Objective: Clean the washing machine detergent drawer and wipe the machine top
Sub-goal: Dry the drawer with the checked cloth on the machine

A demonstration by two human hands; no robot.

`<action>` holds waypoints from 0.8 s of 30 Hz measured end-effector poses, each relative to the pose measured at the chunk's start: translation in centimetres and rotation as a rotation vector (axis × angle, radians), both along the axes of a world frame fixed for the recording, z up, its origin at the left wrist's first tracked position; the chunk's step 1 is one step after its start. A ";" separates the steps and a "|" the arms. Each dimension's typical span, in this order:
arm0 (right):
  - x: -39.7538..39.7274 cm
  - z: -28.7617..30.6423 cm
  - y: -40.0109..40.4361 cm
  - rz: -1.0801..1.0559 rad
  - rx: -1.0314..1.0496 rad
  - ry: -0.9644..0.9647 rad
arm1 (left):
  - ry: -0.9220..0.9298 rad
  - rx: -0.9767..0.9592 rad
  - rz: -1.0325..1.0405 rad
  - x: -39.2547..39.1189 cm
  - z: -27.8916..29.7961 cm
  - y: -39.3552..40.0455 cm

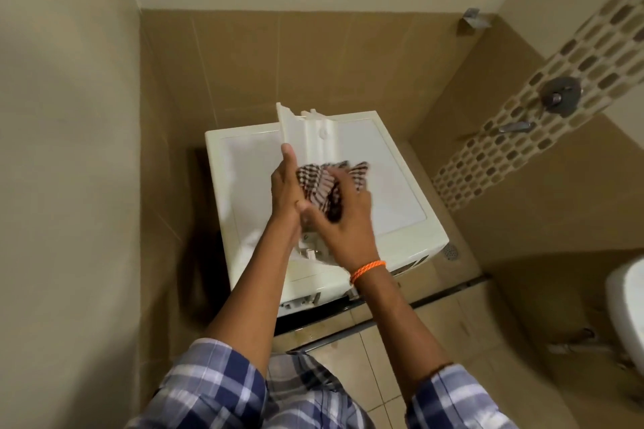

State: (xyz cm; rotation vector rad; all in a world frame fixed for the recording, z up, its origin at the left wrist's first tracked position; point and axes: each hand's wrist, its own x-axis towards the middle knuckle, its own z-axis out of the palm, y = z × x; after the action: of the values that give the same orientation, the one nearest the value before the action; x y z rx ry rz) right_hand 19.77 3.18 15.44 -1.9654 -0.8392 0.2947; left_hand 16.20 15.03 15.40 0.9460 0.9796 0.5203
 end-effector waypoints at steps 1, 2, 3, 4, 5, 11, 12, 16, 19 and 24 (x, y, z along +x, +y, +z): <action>-0.6 -0.5 -0.3 0.037 -0.108 -0.086 | -0.020 -0.039 0.017 -0.2 -0.1 0.1; -1.2 -1.0 -0.6 0.040 -0.166 -0.166 | -0.033 -0.060 0.027 -0.6 -0.2 0.2; -1.7 -1.4 -0.7 0.027 -0.183 -0.228 | -0.037 -0.069 0.026 -1.0 -0.4 0.3; -2.0 -1.6 -0.6 0.010 -0.182 -0.261 | -0.040 -0.066 0.023 -1.3 -0.6 0.4; -2.2 -1.7 -0.3 -0.009 -0.173 -0.267 | -0.037 -0.060 0.007 -1.4 -0.6 0.4; -0.3 1.8 3.6 -0.209 0.041 -0.222 | 0.055 0.126 -0.196 -1.3 0.1 -0.2; 0.3 2.7 4.1 -0.239 0.068 -0.247 | 0.050 0.149 -0.225 -1.5 0.1 -0.3; 1.2 3.9 4.2 -0.235 0.116 -0.374 | 0.075 0.179 -0.208 -1.6 0.6 -0.5; 0.1 2.3 2.5 -0.195 0.045 -0.369 | 0.054 0.125 -0.123 -1.4 0.7 0.2; -1.4 -1.4 -0.8 -0.062 -0.088 -0.339 | 0.046 0.038 -0.042 -1.8 0.1 2.1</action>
State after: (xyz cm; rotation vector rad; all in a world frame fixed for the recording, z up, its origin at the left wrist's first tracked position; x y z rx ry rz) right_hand 18.37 2.42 14.09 -2.1538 -0.9910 -0.0424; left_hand 14.42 17.11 15.48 1.0144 0.9923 0.4851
